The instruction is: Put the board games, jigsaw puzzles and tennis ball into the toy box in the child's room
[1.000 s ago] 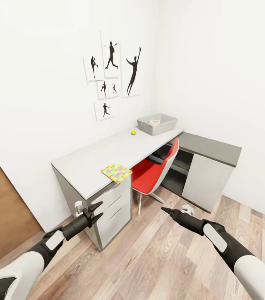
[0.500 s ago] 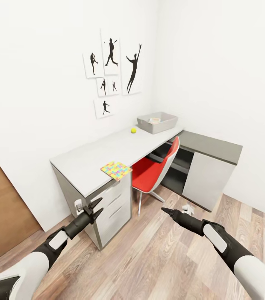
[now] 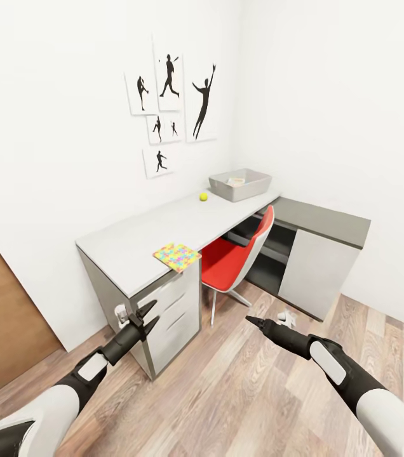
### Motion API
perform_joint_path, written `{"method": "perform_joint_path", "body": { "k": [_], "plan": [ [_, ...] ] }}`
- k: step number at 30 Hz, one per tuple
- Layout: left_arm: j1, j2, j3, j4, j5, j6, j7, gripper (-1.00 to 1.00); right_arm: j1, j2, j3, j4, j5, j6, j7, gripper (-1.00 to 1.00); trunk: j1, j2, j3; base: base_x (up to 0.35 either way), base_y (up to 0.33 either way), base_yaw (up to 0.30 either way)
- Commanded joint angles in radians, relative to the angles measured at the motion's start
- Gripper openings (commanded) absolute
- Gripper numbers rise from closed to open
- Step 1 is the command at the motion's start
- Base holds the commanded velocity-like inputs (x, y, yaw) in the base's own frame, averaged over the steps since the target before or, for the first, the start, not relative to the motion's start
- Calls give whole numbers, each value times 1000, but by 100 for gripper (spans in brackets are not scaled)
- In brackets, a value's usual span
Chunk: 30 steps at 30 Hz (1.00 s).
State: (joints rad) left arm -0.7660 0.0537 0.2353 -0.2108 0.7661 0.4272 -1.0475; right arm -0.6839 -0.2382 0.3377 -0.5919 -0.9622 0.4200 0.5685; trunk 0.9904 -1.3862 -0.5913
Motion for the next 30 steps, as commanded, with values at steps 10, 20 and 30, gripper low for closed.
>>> {"method": "perform_joint_path", "body": {
  "k": [10,20,30],
  "plan": [
    [0,0,-1,14,10,7,-2,100,0,-1,4,0,-9,3,0,100,38,-71,-32,0,0,0],
    [0,-6,5,14,10,5,-1,100,0,-1,4,0,-9,2,-1,100,77,-141,-64,0,0,0],
    [0,-12,6,14,10,9,-1,100,-1,-1,4,0,-9,2,-1,100,77,-141,-64,7,0,0]
  ]
}}
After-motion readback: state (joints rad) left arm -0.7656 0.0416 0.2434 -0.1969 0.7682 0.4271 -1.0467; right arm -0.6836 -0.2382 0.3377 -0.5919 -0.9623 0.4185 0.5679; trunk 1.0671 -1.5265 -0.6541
